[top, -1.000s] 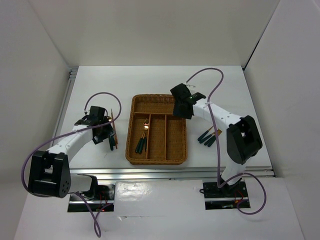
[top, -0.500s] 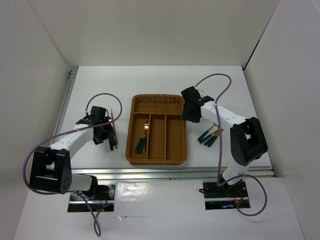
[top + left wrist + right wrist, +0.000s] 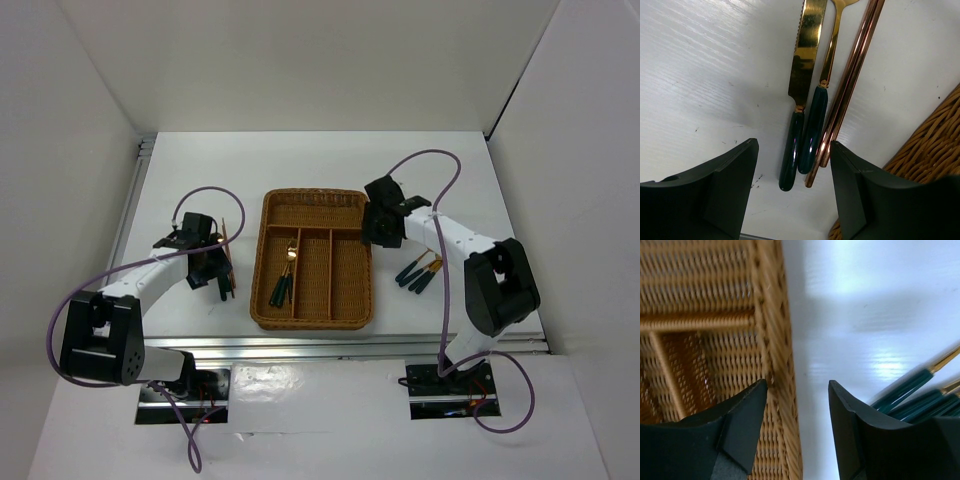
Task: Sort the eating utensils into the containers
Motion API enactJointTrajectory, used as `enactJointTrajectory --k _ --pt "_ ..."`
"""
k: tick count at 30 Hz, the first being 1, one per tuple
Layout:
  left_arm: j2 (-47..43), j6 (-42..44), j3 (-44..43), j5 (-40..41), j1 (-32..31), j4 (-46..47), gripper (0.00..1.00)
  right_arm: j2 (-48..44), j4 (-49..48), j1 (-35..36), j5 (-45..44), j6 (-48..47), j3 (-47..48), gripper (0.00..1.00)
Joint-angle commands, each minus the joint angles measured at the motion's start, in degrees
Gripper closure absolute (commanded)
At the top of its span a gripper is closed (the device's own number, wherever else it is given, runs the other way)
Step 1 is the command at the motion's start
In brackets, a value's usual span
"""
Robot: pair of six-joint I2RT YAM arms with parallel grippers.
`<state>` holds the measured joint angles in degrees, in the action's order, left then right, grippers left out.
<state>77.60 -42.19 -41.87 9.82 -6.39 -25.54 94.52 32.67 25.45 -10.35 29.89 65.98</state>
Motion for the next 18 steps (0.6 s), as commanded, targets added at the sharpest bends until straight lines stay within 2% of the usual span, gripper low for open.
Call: enactJointTrajectory --k 1,10,18 --pt "0.4 0.4 0.5 -1.0 0.3 1.0 0.28 -2.0 -2.2 0.3 4.3 -1.3 -1.4 0.4" --pt "0.9 1.0 0.5 -1.6 0.3 1.5 0.28 -2.5 -2.4 0.3 3.7 -0.7 -3.0 0.4" --pt "1.5 1.0 0.5 -1.6 0.3 1.5 0.28 1.6 -3.0 0.3 3.7 -0.7 -4.1 0.63"
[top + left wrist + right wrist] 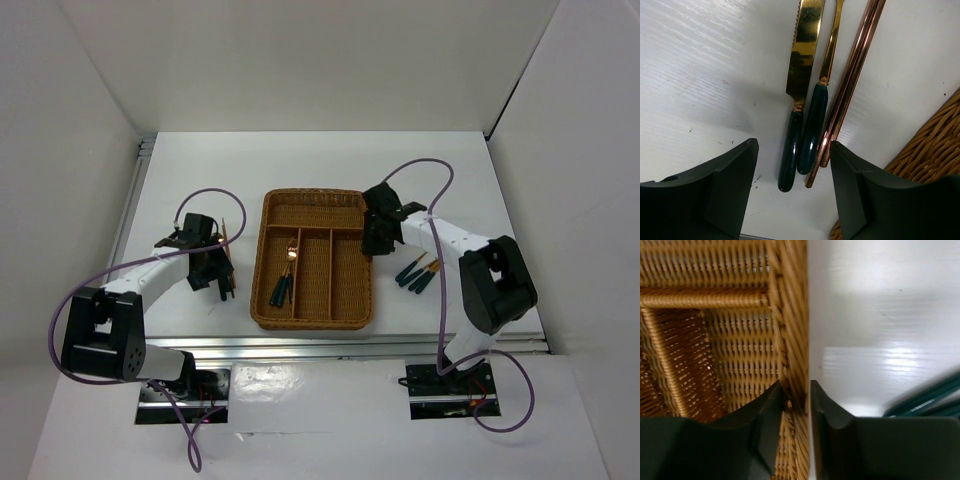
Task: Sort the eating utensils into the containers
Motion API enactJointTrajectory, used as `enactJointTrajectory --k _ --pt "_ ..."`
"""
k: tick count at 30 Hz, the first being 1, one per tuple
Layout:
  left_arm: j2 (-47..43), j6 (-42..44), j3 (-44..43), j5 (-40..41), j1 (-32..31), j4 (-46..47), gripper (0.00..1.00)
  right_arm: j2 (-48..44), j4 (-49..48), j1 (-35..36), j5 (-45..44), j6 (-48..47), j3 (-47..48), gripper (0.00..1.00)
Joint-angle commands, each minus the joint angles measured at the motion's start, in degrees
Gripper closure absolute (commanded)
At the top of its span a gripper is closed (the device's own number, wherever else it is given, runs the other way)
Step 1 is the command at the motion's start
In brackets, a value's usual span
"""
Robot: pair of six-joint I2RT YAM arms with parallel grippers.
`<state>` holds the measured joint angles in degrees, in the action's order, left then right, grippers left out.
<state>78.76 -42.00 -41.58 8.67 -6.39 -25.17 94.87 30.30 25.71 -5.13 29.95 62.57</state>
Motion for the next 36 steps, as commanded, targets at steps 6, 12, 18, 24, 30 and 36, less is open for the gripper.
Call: enactJointTrajectory --k 6,12,18,24,30,36 --pt "0.3 0.3 1.3 0.7 0.3 1.2 0.29 1.9 -0.7 -0.5 -4.5 -1.9 -0.2 0.68" --pt "0.3 -0.8 1.9 0.7 0.3 0.6 0.32 0.2 -0.7 -3.0 -4.5 -2.4 -0.7 0.68" --pt "-1.2 -0.8 1.9 0.2 0.3 0.1 0.35 -0.3 -1.2 -3.0 -2.8 -2.4 -0.7 0.63" --pt "-7.3 -0.8 2.5 1.4 0.3 -1.1 0.35 -2.2 -1.2 -3.0 -1.1 -3.7 0.4 0.5" --pt "-8.1 -2.6 3.7 2.8 0.3 -1.6 0.39 -3.3 -0.7 -3.0 -1.1 -3.7 1.1 0.49" --pt "-3.0 -3.2 3.7 2.8 0.9 -1.0 0.46 -3.3 -0.2 -3.0 -1.6 -3.7 1.6 0.49"
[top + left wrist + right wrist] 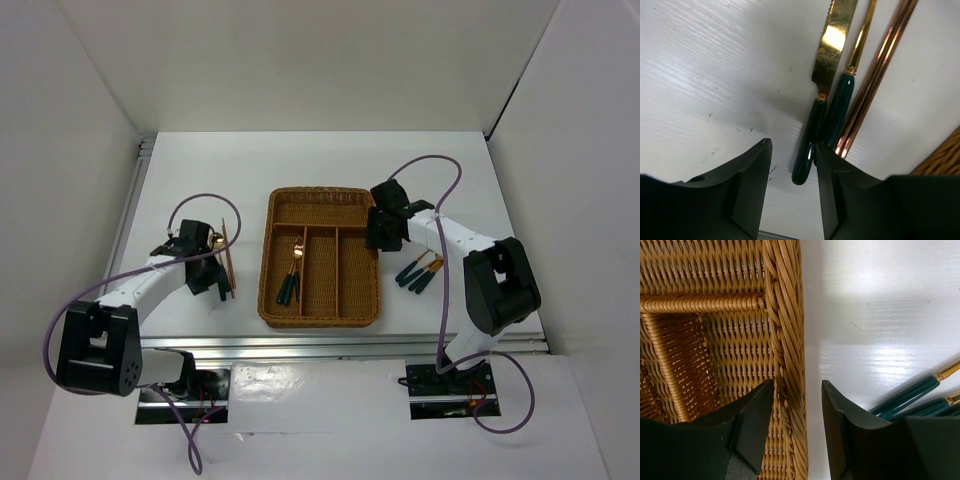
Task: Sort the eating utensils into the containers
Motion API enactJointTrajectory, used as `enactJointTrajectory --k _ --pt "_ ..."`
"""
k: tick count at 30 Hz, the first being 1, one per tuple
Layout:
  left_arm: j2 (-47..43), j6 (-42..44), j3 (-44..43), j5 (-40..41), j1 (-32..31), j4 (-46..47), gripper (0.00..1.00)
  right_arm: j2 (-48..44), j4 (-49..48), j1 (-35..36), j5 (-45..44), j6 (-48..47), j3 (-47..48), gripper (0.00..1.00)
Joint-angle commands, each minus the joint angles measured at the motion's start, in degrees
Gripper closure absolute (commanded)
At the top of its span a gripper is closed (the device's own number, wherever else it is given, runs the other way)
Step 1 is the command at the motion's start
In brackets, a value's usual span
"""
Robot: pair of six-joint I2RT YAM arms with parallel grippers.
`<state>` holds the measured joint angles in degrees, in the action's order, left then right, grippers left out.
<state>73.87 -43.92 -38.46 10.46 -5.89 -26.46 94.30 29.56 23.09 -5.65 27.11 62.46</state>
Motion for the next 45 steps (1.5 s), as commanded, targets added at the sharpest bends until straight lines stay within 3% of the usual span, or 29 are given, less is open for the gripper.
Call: enactJointTrajectory --k 1,12,22,30,37,39,45 --pt "1.9 -1.3 0.6 0.3 0.4 0.3 0.46 -2.7 0.6 -0.4 -1.1 -0.8 1.7 0.49" --pt "7.3 0.5 -1.2 -0.3 0.4 0.7 0.48 -1.7 0.6 -0.4 -1.7 -0.8 1.7 0.49" --pt "10.2 0.0 -1.8 0.4 0.4 0.2 0.68 -1.7 1.1 -0.4 -2.3 -0.3 1.7 0.49" --pt "11.3 -0.6 -2.4 1.0 0.4 -0.9 0.77 -2.9 2.2 -0.4 -2.8 0.2 3.5 0.49" --pt "3.0 0.6 -7.1 2.0 0.4 -7.5 0.79 -6.3 3.9 -0.9 -4.5 1.3 7.1 0.42" --pt "-0.2 2.1 -8.8 1.1 0.4 -9.1 0.8 -7.1 3.9 -2.8 -4.5 1.3 7.1 0.37" --pt "-4.8 3.9 -14.9 -3.8 -2.7 -12.2 0.8 -9.8 2.3 -8.6 -2.4 1.9 5.0 0.35"
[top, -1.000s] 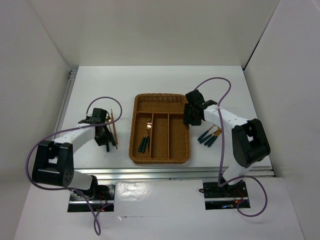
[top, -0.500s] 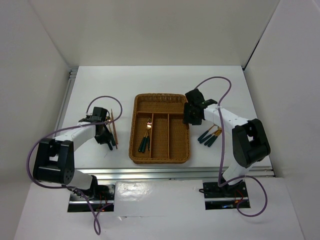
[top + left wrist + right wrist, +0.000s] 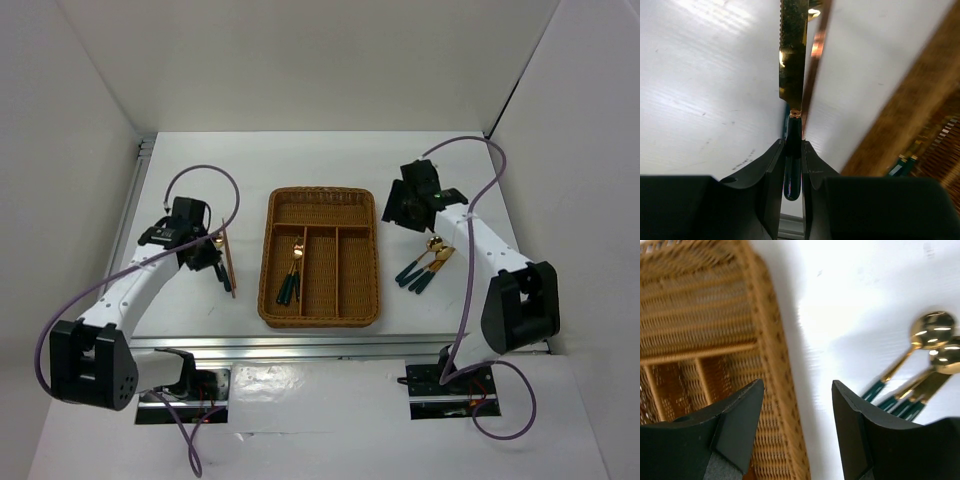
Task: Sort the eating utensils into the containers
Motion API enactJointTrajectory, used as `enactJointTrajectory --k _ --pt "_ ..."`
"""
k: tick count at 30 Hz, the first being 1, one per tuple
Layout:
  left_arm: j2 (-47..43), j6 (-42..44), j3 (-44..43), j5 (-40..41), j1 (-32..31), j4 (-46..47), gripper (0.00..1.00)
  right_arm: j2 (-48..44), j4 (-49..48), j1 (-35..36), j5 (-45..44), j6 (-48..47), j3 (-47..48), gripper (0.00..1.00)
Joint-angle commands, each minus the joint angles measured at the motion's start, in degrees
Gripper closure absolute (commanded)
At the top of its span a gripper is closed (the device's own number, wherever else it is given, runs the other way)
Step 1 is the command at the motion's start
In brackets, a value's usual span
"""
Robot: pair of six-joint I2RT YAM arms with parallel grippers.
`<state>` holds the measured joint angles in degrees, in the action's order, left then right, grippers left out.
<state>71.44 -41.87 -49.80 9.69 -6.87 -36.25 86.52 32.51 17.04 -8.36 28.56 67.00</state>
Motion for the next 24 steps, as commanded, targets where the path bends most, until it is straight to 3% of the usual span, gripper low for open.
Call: enactJointTrajectory --k 1,7,13,17,24 --pt "-2.4 1.9 -4.3 -3.5 -3.4 -2.4 0.8 -2.1 -0.7 -3.3 0.9 0.4 0.4 0.35" --pt "0.2 1.9 -12.1 -7.1 -11.2 -0.7 0.8 -3.1 -1.4 -7.2 1.9 1.6 -3.2 0.35" --pt "7.1 0.7 -18.7 -10.4 -23.3 5.5 0.8 -4.3 -1.4 -9.1 0.8 2.6 -6.5 0.34" --pt "13.2 -0.5 -20.0 -11.8 -30.2 10.1 0.79 -6.1 -1.4 -9.7 0.3 4.0 -8.5 0.34" --pt "18.9 -5.1 -20.0 -10.7 -36.4 15.1 0.79 -10.1 -0.7 -10.2 -1.5 5.9 -12.7 0.32"
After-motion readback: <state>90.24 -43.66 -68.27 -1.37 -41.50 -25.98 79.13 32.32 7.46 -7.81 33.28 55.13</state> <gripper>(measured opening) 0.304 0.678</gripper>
